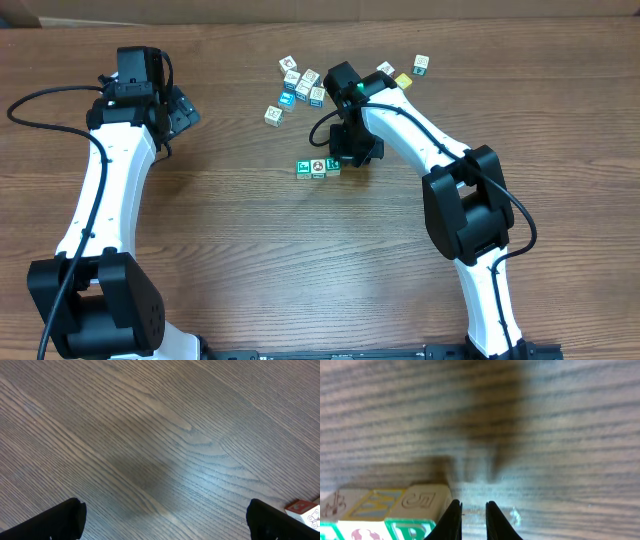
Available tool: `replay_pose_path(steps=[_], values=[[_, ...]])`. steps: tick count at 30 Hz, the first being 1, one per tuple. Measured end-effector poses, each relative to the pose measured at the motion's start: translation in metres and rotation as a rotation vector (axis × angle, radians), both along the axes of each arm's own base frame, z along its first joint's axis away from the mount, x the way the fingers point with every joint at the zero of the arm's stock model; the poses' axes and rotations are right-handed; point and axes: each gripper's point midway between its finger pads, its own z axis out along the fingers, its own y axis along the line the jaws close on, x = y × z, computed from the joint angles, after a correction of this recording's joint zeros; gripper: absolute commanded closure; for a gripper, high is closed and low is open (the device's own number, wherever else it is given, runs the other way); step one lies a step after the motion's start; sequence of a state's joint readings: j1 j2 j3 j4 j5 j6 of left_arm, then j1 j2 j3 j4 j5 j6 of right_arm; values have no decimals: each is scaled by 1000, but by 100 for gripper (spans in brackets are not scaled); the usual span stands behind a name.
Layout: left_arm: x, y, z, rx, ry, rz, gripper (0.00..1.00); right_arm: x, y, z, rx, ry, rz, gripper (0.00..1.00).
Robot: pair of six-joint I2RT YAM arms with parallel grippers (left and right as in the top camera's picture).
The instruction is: Form a horizontal line
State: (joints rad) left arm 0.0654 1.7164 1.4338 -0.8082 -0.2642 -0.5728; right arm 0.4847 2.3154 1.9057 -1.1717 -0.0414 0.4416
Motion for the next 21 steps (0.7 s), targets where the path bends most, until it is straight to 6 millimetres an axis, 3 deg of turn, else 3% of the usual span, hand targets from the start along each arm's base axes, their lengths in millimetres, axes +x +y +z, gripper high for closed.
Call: replay_pose_path(steps=[13,21], values=[[0,0,0,0,0,0,0,30,12,3,41,-127,-2,91],[0,0,0,0,0,0,0,28,12,3,42,-117,-1,95]])
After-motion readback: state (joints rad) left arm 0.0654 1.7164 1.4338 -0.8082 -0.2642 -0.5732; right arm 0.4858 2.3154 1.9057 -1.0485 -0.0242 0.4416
